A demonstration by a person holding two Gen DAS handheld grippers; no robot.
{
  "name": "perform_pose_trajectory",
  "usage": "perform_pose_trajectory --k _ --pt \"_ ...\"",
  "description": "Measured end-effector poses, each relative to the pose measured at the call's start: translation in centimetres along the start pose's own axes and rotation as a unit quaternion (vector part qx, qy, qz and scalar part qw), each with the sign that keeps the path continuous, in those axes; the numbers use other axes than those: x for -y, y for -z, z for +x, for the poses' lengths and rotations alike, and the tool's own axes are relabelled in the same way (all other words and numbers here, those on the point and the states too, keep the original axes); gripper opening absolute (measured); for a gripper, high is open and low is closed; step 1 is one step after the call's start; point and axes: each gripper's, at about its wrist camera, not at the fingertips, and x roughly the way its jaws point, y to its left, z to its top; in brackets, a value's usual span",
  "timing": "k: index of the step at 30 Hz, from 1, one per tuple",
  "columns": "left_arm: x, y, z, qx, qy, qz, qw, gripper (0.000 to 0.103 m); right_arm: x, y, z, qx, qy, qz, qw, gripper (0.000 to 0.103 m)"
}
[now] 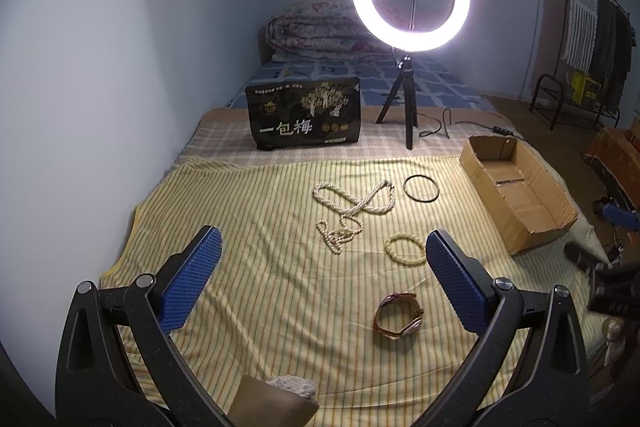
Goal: Organize jewelry
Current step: 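Move left tool to the red-strap watch while right tool moves to the red-string jade pendant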
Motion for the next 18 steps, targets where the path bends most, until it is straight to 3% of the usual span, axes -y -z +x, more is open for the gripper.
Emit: perform_pose_trajectory --k 6,11,13,18 --pt "-0.5 0.8 2.2 -0.042 0.01 0.004 0.9991 0.103 0.0 1.3 2.4 -0.048 -0.023 -0.021 0.998 0.101" --pt "0.0 1.7 3.6 -0.065 0.023 0.024 0.9973 0.103 0.2 1.6 4.0 -0.077 -0.049 -0.023 0.996 0.093" --pt "0.6 2.1 4.3 -0.076 0.028 0.037 0.996 0.097 0.1 1.6 4.8 -0.093 -0.066 -0.017 0.993 0.086" --pt "1.5 3.2 6.1 -0.121 0.064 0.04 0.9898 0.071 -0.2 1.2 6.7 -0.117 -0.111 -0.004 0.987 0.076"
